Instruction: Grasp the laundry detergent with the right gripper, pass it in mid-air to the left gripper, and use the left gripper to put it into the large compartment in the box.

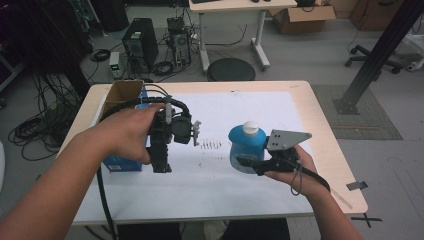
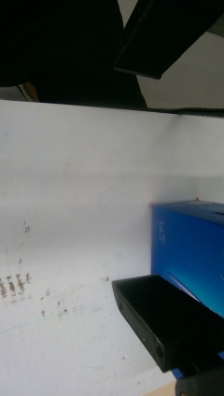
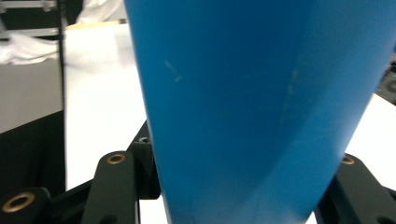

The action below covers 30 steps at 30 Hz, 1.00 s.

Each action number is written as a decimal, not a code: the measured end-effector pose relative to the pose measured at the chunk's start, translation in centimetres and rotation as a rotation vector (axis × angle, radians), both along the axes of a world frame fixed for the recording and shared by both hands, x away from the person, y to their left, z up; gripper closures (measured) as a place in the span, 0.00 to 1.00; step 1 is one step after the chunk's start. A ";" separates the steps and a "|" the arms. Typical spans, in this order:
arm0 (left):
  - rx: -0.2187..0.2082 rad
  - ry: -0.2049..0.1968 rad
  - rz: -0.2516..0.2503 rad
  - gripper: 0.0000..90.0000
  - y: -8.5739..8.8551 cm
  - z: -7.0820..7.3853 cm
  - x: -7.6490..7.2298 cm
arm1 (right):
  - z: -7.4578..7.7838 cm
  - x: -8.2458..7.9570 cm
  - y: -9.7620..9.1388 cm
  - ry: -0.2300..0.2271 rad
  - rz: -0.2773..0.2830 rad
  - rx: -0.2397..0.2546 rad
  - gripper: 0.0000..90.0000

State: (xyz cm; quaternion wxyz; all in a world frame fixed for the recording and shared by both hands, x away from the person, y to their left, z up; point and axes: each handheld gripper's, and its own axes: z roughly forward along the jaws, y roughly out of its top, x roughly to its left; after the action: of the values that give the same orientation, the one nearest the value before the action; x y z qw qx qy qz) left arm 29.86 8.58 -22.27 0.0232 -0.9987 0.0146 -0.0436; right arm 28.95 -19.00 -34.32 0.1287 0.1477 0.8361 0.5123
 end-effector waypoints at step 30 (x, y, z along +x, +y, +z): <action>0.009 0.020 -0.017 0.00 -1.9 -0.2 -0.4 | -3.0 -0.7 6.0 0.036 0.245 0.047 0.50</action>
State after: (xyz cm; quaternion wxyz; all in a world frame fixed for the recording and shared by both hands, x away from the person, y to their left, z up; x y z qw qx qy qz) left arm 29.49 6.66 -22.49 0.0273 -0.9988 0.0235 -0.0339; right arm 28.23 -13.03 -37.29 0.0465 0.0564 0.8378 0.5410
